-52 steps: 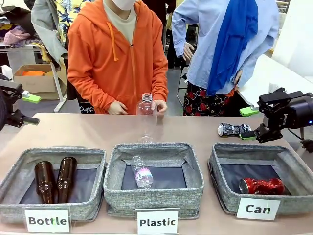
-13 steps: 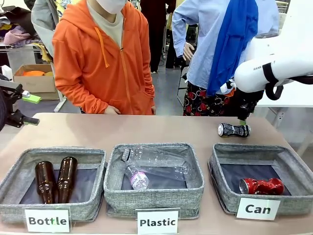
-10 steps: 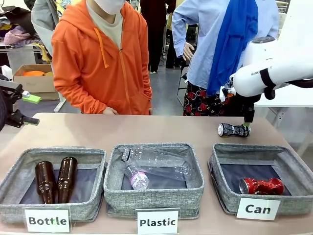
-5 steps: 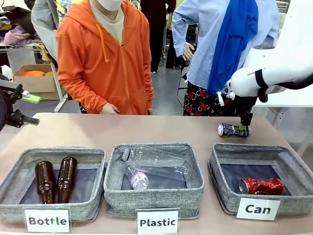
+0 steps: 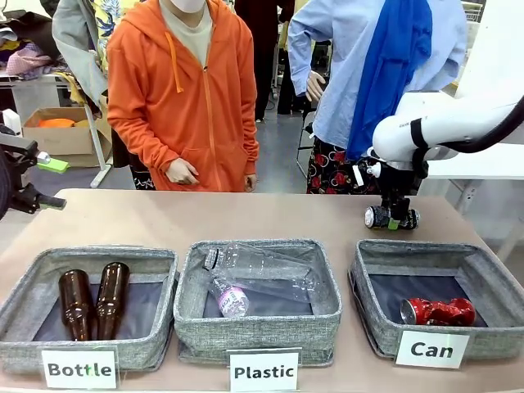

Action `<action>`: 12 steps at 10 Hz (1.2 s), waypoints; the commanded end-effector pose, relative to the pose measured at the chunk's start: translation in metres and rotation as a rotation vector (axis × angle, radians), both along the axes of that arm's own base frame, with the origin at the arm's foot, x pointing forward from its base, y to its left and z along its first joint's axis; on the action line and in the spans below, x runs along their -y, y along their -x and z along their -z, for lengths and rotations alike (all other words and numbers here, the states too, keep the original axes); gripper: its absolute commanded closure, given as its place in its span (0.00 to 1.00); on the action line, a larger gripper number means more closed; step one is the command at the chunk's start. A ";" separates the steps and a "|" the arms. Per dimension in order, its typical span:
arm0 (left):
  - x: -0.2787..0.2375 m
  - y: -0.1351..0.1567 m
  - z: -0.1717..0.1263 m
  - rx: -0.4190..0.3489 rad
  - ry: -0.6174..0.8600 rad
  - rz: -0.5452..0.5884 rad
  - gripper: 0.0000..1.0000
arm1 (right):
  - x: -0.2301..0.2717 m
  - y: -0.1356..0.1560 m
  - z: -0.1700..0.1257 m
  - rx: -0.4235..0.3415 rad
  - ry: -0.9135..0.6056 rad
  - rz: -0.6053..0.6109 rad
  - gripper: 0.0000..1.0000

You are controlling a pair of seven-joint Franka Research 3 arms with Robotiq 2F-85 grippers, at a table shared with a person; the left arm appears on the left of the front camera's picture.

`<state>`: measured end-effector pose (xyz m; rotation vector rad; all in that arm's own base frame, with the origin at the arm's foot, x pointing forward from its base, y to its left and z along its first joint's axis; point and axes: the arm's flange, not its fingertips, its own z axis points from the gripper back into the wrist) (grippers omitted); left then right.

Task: Sort the can waste into the basket.
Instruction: Pick up the can waste from the table and place it in the right Fabric basket.

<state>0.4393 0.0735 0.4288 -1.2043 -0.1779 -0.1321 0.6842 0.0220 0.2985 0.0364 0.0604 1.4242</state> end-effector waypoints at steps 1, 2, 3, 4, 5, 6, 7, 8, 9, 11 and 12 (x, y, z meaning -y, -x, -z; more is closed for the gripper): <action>0.000 0.002 -0.002 0.000 -0.011 0.003 0.00 | 0.001 -0.014 -0.008 -0.014 -0.025 -0.011 0.00; 0.000 0.002 -0.002 0.000 -0.011 0.003 0.00 | 0.002 -0.014 -0.008 -0.028 -0.031 -0.009 0.00; 0.000 0.002 -0.002 0.000 -0.011 0.003 0.00 | 0.002 -0.014 -0.007 -0.018 -0.012 -0.015 0.18; 0.000 0.002 -0.002 0.000 -0.011 0.003 0.00 | 0.002 -0.014 -0.008 -0.019 -0.021 -0.008 0.57; 0.000 0.002 -0.002 0.000 -0.011 0.003 0.00 | 0.002 -0.015 -0.007 -0.017 -0.018 -0.002 0.75; 0.000 0.002 -0.002 0.000 -0.011 0.003 0.00 | 0.002 -0.016 -0.006 -0.018 -0.010 0.009 1.00; 0.000 0.002 -0.002 0.000 -0.011 0.003 0.00 | 0.003 -0.016 -0.006 -0.019 -0.009 0.012 1.00; 0.000 0.002 -0.002 0.000 -0.011 0.003 0.00 | 0.003 -0.015 -0.006 -0.021 -0.006 0.013 1.00; 0.000 0.002 -0.002 0.000 -0.011 0.003 0.00 | 0.004 -0.015 -0.007 -0.018 -0.009 0.016 0.93; 0.000 0.002 -0.002 0.000 -0.011 0.003 0.00 | 0.003 -0.014 -0.007 -0.010 -0.011 0.019 1.00; 0.000 0.002 -0.002 0.000 -0.011 0.003 0.00 | 0.003 -0.013 -0.008 -0.005 -0.017 0.022 1.00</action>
